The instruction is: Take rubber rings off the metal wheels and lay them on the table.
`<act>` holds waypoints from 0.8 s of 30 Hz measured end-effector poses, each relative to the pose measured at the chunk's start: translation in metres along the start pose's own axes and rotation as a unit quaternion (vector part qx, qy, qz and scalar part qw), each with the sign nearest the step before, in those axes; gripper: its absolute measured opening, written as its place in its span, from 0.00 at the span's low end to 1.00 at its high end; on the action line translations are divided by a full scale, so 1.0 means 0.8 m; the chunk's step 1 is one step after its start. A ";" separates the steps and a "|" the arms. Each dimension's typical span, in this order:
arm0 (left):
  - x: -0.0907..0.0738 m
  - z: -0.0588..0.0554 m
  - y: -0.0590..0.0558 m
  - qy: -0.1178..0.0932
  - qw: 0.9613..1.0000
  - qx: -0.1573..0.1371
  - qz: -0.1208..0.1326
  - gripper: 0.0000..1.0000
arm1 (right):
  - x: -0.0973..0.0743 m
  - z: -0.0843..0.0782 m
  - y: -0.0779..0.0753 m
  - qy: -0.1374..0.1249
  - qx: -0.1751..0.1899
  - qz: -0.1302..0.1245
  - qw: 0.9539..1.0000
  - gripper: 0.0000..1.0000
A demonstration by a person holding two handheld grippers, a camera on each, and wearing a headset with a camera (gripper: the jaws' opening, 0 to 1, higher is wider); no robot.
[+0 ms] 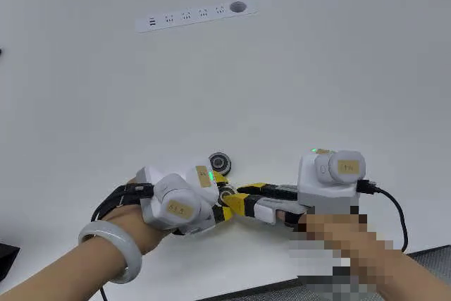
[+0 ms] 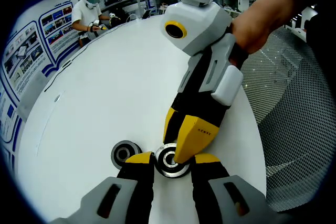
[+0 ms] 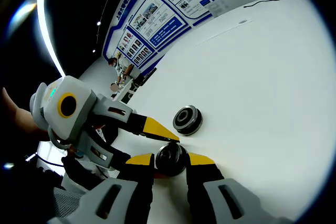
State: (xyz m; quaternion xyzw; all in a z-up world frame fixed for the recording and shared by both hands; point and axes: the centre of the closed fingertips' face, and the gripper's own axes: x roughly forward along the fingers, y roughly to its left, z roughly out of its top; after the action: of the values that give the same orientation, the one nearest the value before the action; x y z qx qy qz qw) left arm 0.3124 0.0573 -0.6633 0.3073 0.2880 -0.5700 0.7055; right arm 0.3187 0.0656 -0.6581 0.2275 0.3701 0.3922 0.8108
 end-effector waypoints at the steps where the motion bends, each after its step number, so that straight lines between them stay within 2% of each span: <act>1: 0.000 0.000 0.000 0.000 1.000 0.000 0.000 0.27 | 0.000 0.000 0.000 0.000 0.001 0.000 1.000 0.25; 6: 0.000 0.000 0.000 0.000 1.000 0.003 0.000 0.27 | -0.001 0.000 -0.001 -0.001 -0.002 -0.002 1.000 0.26; 11: -0.003 0.002 -0.004 0.001 1.000 0.021 0.005 0.27 | -0.008 0.006 -0.004 -0.012 0.003 -0.003 1.000 0.26; 12: -0.005 0.005 -0.005 -0.006 1.000 0.018 0.003 0.26 | -0.009 0.008 -0.005 -0.014 0.005 -0.003 1.000 0.26; 13: -0.006 0.012 -0.006 -0.023 1.000 -0.003 0.002 0.23 | -0.011 0.009 -0.006 -0.016 0.005 -0.005 1.000 0.26; 15: -0.010 0.015 -0.004 -0.028 1.000 -0.014 0.000 0.16 | -0.012 0.010 -0.009 -0.019 0.008 -0.007 1.000 0.26; 18: -0.009 0.013 0.001 -0.027 0.999 -0.017 0.010 0.26 | -0.014 0.012 -0.010 -0.023 0.011 -0.009 1.000 0.26; 19: -0.009 0.012 0.002 -0.025 0.999 -0.020 0.011 0.26 | -0.014 0.012 -0.010 -0.023 0.012 -0.009 1.000 0.26; 22: -0.012 0.010 0.004 -0.023 0.999 -0.017 0.013 0.14 | -0.014 0.012 -0.009 -0.024 0.010 -0.009 1.000 0.26; 24: -0.012 0.009 0.006 -0.022 0.999 -0.022 0.016 0.14 | -0.013 0.012 -0.010 -0.024 0.010 -0.009 1.000 0.26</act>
State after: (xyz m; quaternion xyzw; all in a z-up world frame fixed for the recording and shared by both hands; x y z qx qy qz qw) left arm 0.3157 0.0586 -0.6506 0.2836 0.2801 -0.5589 0.7271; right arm 0.3253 0.0518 -0.6526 0.2415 0.3564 0.3758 0.8206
